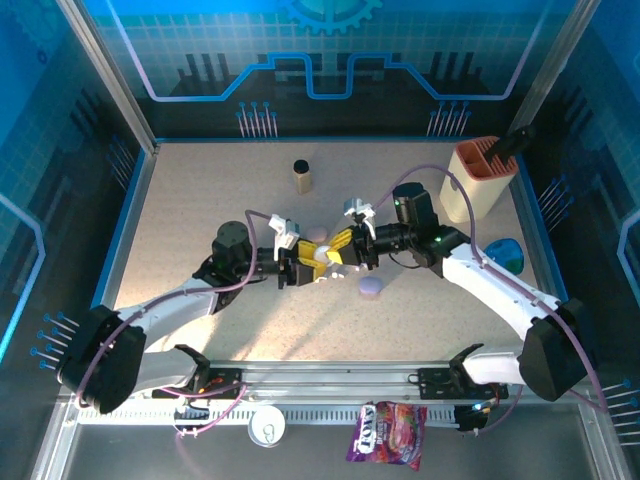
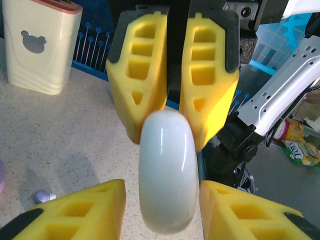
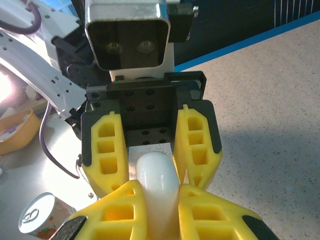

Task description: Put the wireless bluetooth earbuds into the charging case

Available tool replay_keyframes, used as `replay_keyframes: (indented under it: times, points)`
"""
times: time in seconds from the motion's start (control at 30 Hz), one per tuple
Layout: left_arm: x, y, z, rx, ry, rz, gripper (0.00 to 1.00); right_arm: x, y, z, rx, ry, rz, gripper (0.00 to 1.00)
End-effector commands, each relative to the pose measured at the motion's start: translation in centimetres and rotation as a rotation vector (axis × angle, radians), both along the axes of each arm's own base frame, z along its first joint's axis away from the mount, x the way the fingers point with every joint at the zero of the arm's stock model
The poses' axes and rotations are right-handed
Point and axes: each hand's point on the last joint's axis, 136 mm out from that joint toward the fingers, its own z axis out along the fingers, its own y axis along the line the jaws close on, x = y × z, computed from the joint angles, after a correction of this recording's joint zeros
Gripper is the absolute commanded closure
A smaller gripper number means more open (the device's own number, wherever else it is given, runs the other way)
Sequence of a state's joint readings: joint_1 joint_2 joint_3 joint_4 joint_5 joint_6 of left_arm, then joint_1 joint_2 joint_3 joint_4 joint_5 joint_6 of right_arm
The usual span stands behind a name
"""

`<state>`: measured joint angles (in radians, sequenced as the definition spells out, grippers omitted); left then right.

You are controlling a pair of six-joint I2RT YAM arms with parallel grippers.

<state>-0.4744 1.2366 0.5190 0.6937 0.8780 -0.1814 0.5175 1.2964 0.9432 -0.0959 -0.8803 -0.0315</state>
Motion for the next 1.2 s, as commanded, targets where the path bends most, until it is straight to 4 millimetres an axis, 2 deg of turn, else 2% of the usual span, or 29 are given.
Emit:
replay_keyframes:
  times: [0.0,0.07,0.23,0.27,0.3,0.37,0.43,0.6,0.77,0.93,1.0,1.1,1.17]
  points:
    - [0.0,-0.5,0.9,-0.012,-0.033,-0.033,0.61,-0.2,0.4,0.3,-0.015,-0.015,0.018,0.94]
    - [0.1,-0.6,0.8,-0.011,-0.029,-0.033,0.65,-0.2,0.4,0.3,-0.018,-0.018,0.017,0.94]
    - [-0.1,-0.7,0.7,-0.003,-0.036,-0.040,0.86,0.1,0.5,0.2,-0.027,-0.024,0.000,0.90]
    - [-0.2,-0.7,0.6,-0.001,-0.041,-0.042,0.88,0.3,0.5,0.2,-0.031,-0.032,-0.012,0.83]
    - [-0.2,-0.7,0.5,0.003,-0.044,-0.043,0.89,0.7,0.4,0.1,-0.040,-0.041,-0.036,0.71]
    - [-0.4,-0.7,0.6,0.004,-0.056,-0.048,0.90,1.6,0.2,-0.2,-0.069,-0.059,-0.093,0.53]
    - [-0.5,-0.6,0.4,0.007,-0.067,-0.048,0.90,2.8,-0.1,-0.4,-0.090,-0.057,-0.160,0.47]
    - [-0.8,-0.5,-0.1,0.018,-0.098,-0.052,0.90,5.2,-1.1,-0.3,-0.072,-0.029,-0.282,0.42]
    - [-1.2,-0.5,-0.1,0.022,-0.194,-0.048,0.91,5.1,-1.0,0.2,-0.045,-0.025,-0.275,0.37]
    - [-1.0,-0.1,-0.4,0.034,-0.279,-0.002,0.89,4.3,-1.2,1.3,0.016,-0.052,-0.268,0.25]
    - [-1.0,0.0,-0.7,0.031,-0.306,0.013,0.87,4.7,-1.8,1.9,0.050,-0.042,-0.315,0.21]
    - [-0.9,0.2,-0.8,0.017,-0.342,0.027,0.87,6.0,-3.2,0.9,0.046,0.054,-0.431,0.21]
    - [-0.8,0.3,-0.9,0.010,-0.360,0.046,0.87,7.3,-4.3,-0.4,0.010,0.155,-0.525,0.25]
